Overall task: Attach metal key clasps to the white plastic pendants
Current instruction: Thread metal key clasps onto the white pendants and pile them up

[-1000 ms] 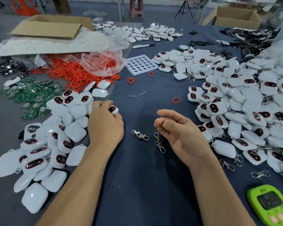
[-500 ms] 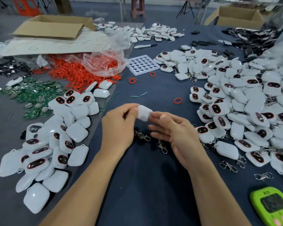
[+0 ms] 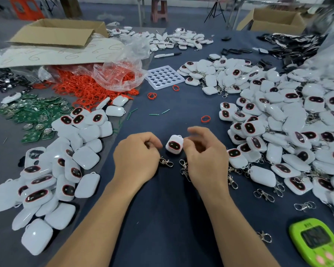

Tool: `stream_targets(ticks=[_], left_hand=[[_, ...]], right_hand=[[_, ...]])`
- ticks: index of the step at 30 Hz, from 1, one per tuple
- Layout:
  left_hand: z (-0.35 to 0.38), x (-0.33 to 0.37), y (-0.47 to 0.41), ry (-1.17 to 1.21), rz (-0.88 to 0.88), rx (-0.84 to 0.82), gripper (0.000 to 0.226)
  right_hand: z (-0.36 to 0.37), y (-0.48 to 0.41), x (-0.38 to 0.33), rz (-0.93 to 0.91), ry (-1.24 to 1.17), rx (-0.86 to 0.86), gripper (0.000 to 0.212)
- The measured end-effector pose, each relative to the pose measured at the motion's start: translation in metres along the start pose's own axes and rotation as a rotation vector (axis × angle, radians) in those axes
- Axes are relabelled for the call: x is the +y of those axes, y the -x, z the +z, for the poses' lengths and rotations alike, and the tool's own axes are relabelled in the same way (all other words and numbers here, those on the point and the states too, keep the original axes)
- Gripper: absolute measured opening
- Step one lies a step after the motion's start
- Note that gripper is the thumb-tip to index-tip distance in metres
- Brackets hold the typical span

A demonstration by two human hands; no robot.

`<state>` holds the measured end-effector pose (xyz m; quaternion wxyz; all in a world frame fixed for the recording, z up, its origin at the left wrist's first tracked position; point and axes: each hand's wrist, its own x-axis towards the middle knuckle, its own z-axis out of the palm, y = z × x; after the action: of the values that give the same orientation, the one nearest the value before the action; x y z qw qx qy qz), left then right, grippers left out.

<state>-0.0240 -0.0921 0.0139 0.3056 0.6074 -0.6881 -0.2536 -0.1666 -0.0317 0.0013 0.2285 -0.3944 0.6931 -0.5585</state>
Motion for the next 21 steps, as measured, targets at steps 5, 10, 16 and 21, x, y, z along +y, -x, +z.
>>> stream_targets(ticks=[5,10,16,21], left_hand=[[-0.015,-0.007,-0.002,-0.083,0.072,-0.203,0.029],[-0.022,-0.012,-0.005,-0.113,0.158,-0.303,0.032],[-0.018,-0.013,-0.004,-0.038,0.119,-0.261,0.028],[-0.011,-0.010,0.001,0.043,0.099,-0.163,0.023]], right_hand=[[0.013,0.001,0.004,-0.201,0.651,-0.219,0.057],[0.012,0.002,0.006,-0.218,0.558,-0.164,0.037],[0.002,0.006,0.001,-0.188,0.231,-0.093,0.059],[-0.002,0.004,-0.001,-0.099,0.126,-0.019,0.051]])
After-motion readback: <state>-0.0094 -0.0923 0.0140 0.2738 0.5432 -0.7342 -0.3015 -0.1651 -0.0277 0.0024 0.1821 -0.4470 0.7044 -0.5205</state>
